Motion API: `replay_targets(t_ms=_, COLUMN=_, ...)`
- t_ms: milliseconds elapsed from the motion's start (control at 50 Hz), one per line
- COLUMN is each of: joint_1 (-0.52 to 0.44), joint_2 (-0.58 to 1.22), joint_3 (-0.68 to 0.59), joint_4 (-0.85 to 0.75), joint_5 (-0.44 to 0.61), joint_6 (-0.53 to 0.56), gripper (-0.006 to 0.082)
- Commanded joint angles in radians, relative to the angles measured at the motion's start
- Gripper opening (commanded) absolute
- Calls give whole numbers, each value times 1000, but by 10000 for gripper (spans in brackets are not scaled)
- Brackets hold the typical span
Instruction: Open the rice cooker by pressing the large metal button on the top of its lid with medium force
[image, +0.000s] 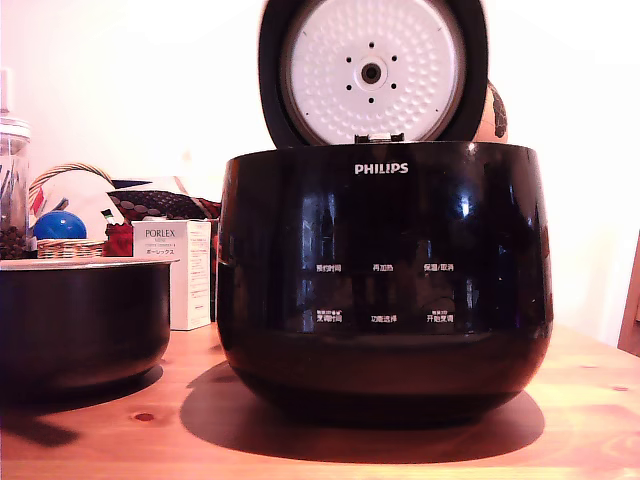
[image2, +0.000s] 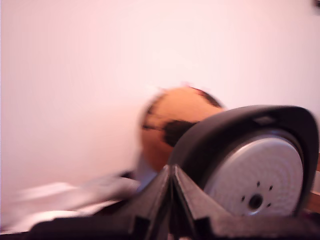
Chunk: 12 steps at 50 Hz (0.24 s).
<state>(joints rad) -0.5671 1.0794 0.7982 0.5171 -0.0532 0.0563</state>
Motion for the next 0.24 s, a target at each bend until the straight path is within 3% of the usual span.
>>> replay_targets(t_ms=0, joint_1=15, joint_2=-10, joint_3=-26, joint_4=5, joint_5=-8, joint_6=5, gripper=-19)
replay_targets(t_ms=220, joint_1=34, joint_2=-14, joint_3=-26, joint_4=4, joint_5=-8, joint_6=5, gripper=-19)
